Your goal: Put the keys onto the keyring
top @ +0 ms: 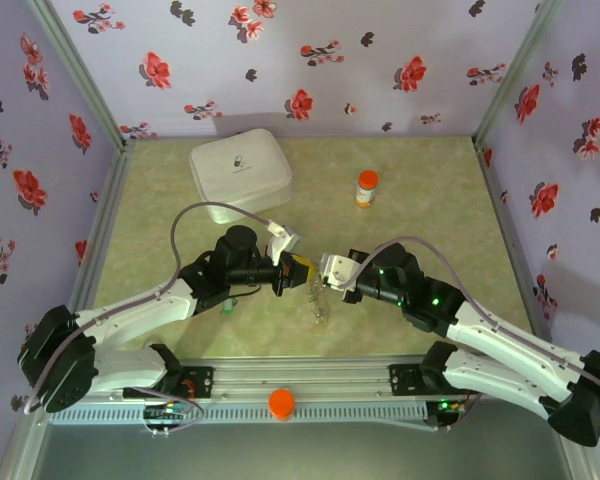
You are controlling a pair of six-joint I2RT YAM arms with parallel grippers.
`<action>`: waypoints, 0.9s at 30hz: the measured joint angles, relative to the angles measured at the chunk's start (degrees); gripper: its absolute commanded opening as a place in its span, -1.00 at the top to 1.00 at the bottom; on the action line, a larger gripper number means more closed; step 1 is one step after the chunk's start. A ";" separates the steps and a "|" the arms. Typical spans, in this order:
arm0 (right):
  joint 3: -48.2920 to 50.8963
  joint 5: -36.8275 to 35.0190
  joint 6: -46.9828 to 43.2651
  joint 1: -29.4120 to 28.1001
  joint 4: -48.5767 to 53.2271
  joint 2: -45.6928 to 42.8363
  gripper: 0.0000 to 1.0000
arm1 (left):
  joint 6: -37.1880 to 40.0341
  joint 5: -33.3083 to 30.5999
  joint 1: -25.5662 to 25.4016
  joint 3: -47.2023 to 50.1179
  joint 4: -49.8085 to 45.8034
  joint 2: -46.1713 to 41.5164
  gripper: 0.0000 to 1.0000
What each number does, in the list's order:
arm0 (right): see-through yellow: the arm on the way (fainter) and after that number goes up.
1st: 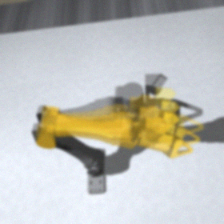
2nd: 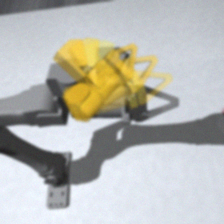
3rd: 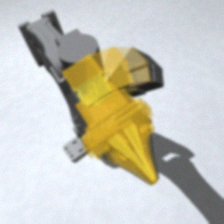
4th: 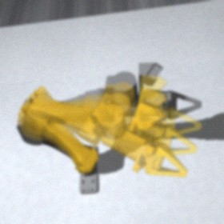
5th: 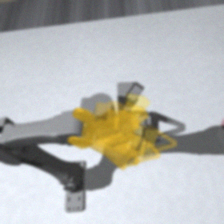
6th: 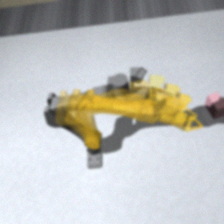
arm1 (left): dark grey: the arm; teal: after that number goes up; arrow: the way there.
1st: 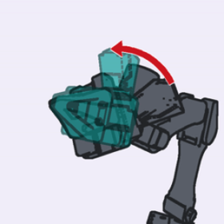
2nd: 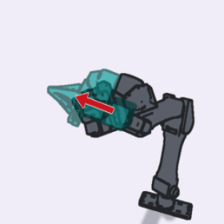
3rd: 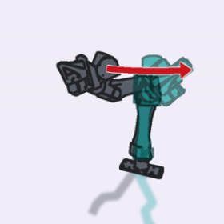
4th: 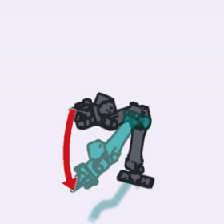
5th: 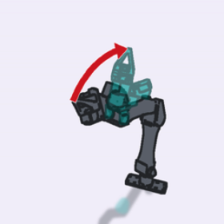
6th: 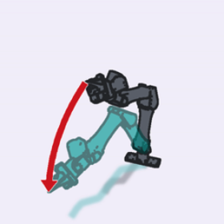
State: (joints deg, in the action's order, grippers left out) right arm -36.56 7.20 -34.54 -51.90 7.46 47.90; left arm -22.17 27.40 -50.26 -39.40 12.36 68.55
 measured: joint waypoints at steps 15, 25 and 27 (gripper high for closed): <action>0.96 -1.46 -0.02 -0.24 -0.85 -0.72 1.00 | -0.02 -0.39 0.00 0.00 0.00 0.00 1.00; 1.07 -1.51 -0.02 -0.26 -1.86 -1.16 1.00 | -0.02 -0.35 0.00 0.00 0.22 0.17 1.00; 1.11 -1.49 -0.02 -0.28 -2.16 -1.31 1.00 | -0.02 -0.37 0.00 0.00 0.48 0.22 1.00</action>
State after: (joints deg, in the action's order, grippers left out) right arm -35.44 5.72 -34.57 -52.18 5.30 46.59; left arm -22.20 27.03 -50.26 -39.40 12.84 68.77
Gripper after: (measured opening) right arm 0.048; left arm 0.047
